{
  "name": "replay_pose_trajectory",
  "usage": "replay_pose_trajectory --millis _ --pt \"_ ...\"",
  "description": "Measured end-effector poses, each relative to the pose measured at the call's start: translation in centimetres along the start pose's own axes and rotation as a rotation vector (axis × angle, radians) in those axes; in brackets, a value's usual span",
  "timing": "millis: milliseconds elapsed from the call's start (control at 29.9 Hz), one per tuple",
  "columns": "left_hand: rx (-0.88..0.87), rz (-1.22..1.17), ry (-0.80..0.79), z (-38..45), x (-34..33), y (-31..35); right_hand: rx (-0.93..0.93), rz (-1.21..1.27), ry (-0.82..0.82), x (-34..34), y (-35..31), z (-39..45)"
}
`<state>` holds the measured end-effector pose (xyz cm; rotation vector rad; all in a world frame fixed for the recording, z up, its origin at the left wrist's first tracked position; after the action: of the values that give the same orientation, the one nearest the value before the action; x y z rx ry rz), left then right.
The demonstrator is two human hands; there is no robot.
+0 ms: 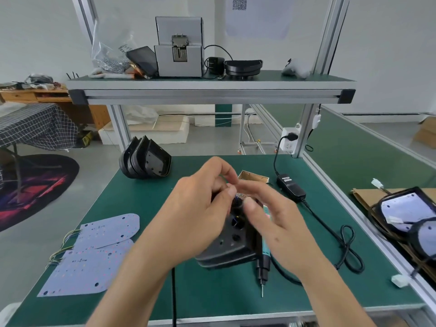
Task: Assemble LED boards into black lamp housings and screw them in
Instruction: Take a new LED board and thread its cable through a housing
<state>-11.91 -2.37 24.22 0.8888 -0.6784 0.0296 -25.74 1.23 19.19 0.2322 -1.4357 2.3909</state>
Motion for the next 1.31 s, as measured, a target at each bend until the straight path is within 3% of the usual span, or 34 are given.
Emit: replay_pose_trajectory --millis 67,268,737,1005,1306 --pt "0.03 -0.039 -0.024 0.3 -0.7 -0.6 0.037 -0.141 -0.061 -0.9 -1.3 0.5" --pt "0.186 -0.348 0.009 0.3 -1.3 -3.1 0.05 -0.148 -0.146 -1.6 -1.2 0.4" --pt "0.262 -0.351 0.105 0.2 -1.9 -3.9 -0.312 -0.566 -0.192 -1.5 2.6 -0.7" --pt "0.222 -0.324 0.142 0.0 -1.9 -2.8 -0.276 -0.729 -0.172 -1.1 3.0 -1.5" --pt "0.229 -0.256 0.061 -0.2 -4.2 -2.9 -0.307 -0.781 -0.297 0.1 4.3 -2.9"
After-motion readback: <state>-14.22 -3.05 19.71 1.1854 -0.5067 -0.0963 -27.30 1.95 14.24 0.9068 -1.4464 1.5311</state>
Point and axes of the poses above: each hand's wrist, its own z-axis towards the middle knuckle, its own x-axis out of the back of the hand, y = z × x, the point moved 8 cm from there along z, towards the middle knuckle, and after that the axes turned 1 degree about x, right-handed, at the moved point
